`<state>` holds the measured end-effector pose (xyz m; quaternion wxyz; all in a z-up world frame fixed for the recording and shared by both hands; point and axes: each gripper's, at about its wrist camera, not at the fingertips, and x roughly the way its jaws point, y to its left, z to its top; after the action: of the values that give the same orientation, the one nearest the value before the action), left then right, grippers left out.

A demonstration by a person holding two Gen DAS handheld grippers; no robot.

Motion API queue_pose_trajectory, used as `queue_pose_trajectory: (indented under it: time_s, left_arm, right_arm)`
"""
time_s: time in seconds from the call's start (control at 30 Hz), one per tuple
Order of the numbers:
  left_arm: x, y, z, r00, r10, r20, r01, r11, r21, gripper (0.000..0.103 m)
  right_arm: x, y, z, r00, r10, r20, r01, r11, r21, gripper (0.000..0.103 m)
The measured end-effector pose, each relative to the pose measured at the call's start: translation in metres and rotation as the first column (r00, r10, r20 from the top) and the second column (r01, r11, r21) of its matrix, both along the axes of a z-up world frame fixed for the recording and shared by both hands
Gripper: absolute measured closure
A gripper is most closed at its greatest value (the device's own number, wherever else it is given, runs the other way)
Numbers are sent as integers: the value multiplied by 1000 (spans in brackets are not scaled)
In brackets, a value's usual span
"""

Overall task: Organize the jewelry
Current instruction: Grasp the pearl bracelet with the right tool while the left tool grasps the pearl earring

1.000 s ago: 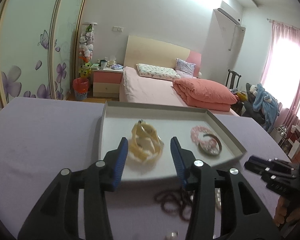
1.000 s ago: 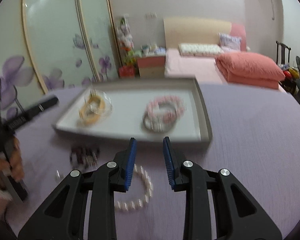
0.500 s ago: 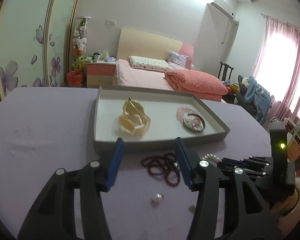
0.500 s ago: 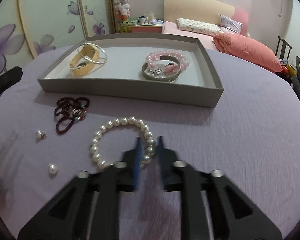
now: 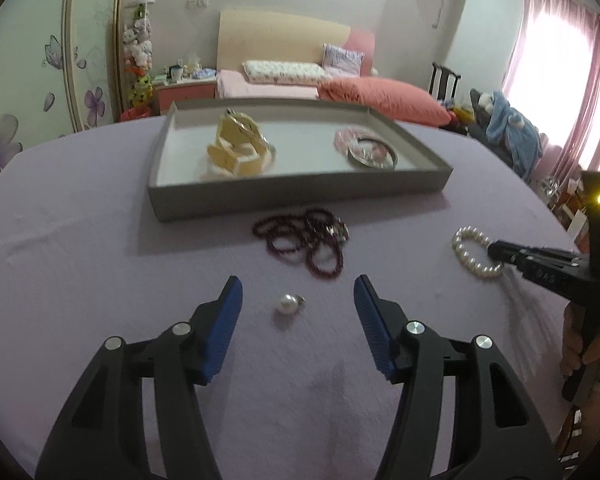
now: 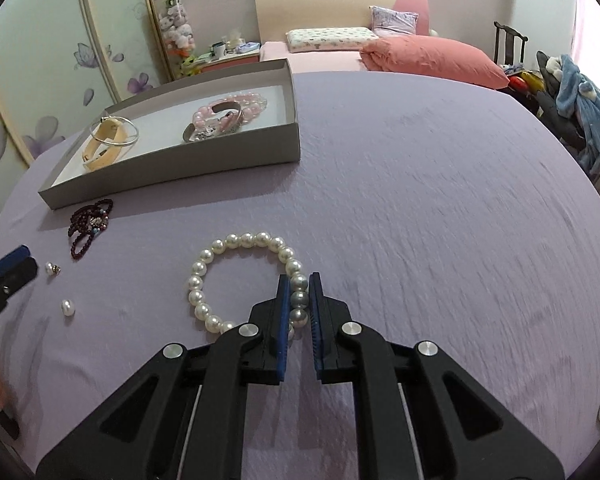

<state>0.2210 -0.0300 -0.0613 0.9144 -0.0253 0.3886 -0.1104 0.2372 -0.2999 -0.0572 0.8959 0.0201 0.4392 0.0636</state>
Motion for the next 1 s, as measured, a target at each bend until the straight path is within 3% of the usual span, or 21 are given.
queue_pose_trajectory:
  time_s: [0.3,0.4,0.53,1.0]
  left_arm:
    - [14,-7,-12,996,25,-87,-22,999,36,63]
    - [18,-6,-11,996,38,-81,-35,998,44,67]
    - [20,-7,-12,995,40,-88,-35,998,59,81]
    - [12,-2,-10,995,44,-85,-39,998,55,88]
  right_arm:
    - [3,-4,3,1000,3,2,-3,1000,17,92]
    - [3,-5,3,1000,3,2,-3,1000,21,92]
    - [3,-6,3,1000,3,2,-3,1000,23,92]
    - [2,-4,4,1000,10,-2,-10,999,50,92]
